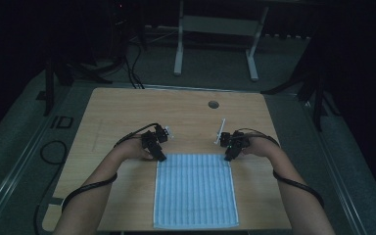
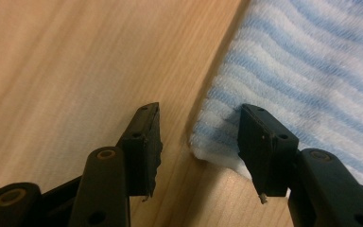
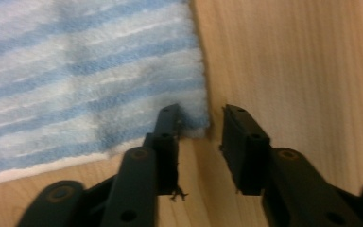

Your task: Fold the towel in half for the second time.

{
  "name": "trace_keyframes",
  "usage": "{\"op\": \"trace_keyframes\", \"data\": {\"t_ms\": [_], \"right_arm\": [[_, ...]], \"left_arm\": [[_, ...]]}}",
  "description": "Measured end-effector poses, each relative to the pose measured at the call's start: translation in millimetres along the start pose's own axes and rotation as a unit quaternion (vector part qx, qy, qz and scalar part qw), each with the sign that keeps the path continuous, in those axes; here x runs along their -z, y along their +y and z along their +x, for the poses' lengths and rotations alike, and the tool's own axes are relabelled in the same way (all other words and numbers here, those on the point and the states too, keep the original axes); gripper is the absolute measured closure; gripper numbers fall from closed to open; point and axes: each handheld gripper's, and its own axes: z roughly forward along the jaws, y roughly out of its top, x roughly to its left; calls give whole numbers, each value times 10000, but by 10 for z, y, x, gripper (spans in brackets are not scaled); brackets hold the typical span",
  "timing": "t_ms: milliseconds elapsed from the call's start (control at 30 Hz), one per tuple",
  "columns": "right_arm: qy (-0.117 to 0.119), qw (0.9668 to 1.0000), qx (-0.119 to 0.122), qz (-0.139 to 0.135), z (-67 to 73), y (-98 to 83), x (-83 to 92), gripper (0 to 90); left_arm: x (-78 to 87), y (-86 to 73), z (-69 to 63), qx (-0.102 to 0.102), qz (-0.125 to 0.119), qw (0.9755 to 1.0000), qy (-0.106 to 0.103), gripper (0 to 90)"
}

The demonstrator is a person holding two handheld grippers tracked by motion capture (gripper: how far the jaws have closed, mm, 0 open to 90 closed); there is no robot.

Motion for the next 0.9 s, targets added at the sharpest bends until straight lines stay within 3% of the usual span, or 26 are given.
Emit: {"op": "trace_keyframes", "data": {"t_ms": [100, 167, 267, 300, 433, 467, 567, 600, 667, 700, 767, 833, 900], "right_arm": [[179, 9998, -62, 40, 4, 8, -5, 798], [147, 9999, -19, 86, 19, 22, -3, 833], [-13, 10000, -28, 85, 33, 35, 12, 864], [-66, 10000, -53, 42, 23, 33, 19, 867], [-223, 9996, -168, -30, -12, 19, 56, 870], [-405, 9989, -227, -60, -38, 16, 101, 871], [-661, 9973, -264, -161, -64, 26, 208, 871], [-661, 9973, -264, -161, -64, 26, 208, 871], [-958, 9947, -257, -263, -55, 33, 353, 871], [-1003, 9941, -259, -312, -46, 30, 409, 871], [-1040, 9936, -229, -386, -36, 25, 465, 871], [-1168, 9912, -174, -605, 35, -5, 645, 871], [-1259, 9890, -136, -764, 84, -38, 761, 871]], "left_arm": [[3, 2, -22, -7, 23, 10000, -9, 558], [9, 11, -55, -92, 61, 9999, -76, 672], [25, 33, -122, -394, 120, 9992, -12, 804], [32, 41, -119, -342, 113, 9993, 33, 823], [87, 56, -74, -215, -111, 9994, 234, 847], [111, 62, -52, -166, -204, 9992, 310, 847], [236, 107, 10, -33, -386, 9976, 565, 847], [236, 107, 10, -33, -386, 9976, 565, 847], [311, 123, 20, 48, -510, 9969, 603, 846], [396, 128, 16, 25, -564, 9958, 721, 847], [427, 128, 14, 34, -583, 9958, 707, 846], [566, 108, -17, 14, -750, 9937, 834, 846], [603, 97, -27, 20, -791, 9932, 859, 846]]}}
